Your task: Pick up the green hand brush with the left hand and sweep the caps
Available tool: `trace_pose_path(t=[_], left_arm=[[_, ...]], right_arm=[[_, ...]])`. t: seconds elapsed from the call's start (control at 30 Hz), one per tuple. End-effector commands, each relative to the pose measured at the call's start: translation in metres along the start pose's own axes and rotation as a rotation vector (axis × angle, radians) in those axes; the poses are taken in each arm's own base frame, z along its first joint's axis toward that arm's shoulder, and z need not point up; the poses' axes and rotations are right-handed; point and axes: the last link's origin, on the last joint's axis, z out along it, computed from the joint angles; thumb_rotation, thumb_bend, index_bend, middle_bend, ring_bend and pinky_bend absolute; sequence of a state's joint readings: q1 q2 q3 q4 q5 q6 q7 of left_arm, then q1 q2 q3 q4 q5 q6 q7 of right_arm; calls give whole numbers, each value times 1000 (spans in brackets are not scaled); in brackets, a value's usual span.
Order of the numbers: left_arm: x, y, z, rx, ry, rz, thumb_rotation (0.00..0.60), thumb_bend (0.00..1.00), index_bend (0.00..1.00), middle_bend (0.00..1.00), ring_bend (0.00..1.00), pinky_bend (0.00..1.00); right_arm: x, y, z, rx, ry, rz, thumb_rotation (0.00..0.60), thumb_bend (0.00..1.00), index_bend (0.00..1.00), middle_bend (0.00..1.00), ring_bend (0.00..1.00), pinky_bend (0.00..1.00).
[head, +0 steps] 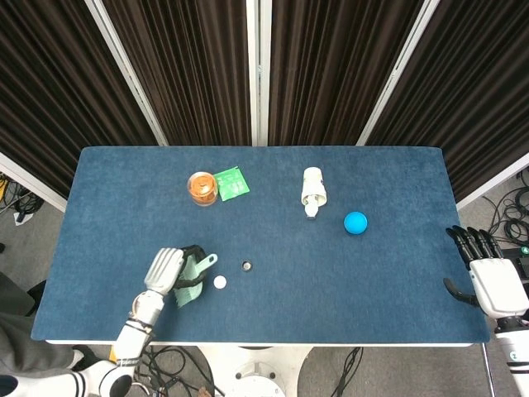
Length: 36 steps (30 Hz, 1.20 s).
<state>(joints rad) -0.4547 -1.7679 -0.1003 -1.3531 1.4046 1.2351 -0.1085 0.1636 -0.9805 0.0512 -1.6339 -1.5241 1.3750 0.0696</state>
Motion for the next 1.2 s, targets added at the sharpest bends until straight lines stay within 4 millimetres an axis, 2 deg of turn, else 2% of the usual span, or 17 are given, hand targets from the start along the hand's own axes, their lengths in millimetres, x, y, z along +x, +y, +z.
trace_pose_path(t=[0.03,0.47,0.63,0.73,0.87,1.0,1.2], left_arm=[[-7,10,18,-10,-8,-27,600,465,568,614,844,1000],[-28,58,67,-41,-40,-163,600,468,567,614,842,1000],[-23,67,78,-49,-16,-171,600,469,568,613,841,1000],[-11,66,72,-51,19,-167,600,468,568,613,841,1000],[-5,64,49,-60,0,-162,600,471,567,613,841,1000],[-14,67,35,-56,-9,-141,600,472,568,613,841,1000],[-35,71,39,-16,-15,-132,600,471,568,613,842,1000]], right_arm=[[0,1,-1,-3,2,2,600,192,0,62,0,0],[2,5,-5,-6,17,10,600,193,0,62,0,0],[3,6,-6,-7,21,14,600,195,0,63,0,0],[2,6,-4,-2,17,15,600,191,0,62,0,0],[-2,6,0,8,5,20,600,186,0,63,0,0],[-4,7,2,12,-4,24,600,186,0,63,0,0],[0,10,-2,2,6,19,600,185,0,63,0,0]])
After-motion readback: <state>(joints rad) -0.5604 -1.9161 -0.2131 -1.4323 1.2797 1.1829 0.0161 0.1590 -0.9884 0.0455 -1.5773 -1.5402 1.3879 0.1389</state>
